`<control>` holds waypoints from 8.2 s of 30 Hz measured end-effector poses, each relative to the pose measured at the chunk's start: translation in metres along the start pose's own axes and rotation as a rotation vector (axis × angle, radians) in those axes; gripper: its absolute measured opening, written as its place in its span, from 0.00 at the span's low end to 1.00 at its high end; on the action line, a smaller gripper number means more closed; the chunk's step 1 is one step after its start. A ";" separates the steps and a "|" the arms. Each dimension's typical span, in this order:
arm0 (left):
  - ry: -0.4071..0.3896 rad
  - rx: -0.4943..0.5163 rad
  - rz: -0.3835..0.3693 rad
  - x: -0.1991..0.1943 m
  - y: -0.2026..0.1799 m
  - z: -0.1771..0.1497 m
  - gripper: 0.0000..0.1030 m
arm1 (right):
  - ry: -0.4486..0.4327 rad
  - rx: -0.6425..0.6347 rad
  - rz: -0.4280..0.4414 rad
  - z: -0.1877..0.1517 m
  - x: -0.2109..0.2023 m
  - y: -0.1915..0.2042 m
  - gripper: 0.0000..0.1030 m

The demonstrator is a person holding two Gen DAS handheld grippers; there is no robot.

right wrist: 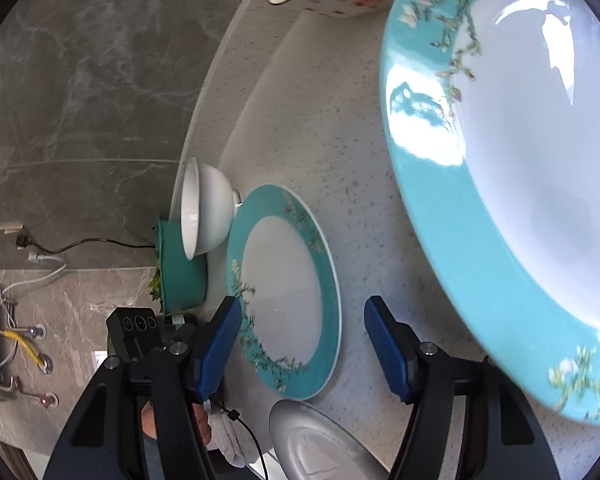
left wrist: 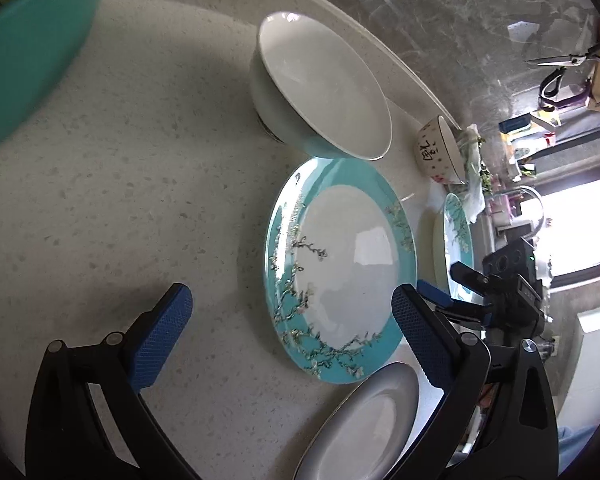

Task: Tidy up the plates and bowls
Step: 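Close both grippers on the rim of the small teal-rimmed floral plate, then lift the small teal plate with both grippers and lower it onto the grey-rimmed plate, then open both grippers to release the teal plate on the stack, then move both grippers to the deep teal-rimmed plate and close on its rim, then lift the deep teal plate with both grippers and carry it toward the stack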

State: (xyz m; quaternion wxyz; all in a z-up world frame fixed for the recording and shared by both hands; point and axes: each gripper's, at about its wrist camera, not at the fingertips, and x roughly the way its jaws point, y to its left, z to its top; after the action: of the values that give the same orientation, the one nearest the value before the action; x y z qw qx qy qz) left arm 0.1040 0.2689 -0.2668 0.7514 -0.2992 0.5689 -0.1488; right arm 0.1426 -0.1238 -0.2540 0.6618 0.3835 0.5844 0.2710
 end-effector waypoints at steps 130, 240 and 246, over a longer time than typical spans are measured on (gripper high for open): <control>0.060 0.325 0.346 -0.004 -0.087 -0.221 0.12 | 0.079 -0.500 -0.462 -0.171 -0.031 0.022 0.18; -0.044 0.183 0.169 0.140 -0.270 -0.039 0.09 | 0.258 -0.408 -0.210 0.118 -0.169 -0.052 0.13; -0.101 0.186 0.171 0.096 -0.263 -0.054 0.09 | 0.237 -0.473 -0.198 0.091 -0.166 -0.020 0.13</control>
State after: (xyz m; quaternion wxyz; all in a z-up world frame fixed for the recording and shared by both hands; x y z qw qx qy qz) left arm 0.1136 -0.0041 -0.1870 0.8136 -0.1857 0.5374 -0.1213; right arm 0.2016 -0.2865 -0.1750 0.6834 0.1249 0.6127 0.3767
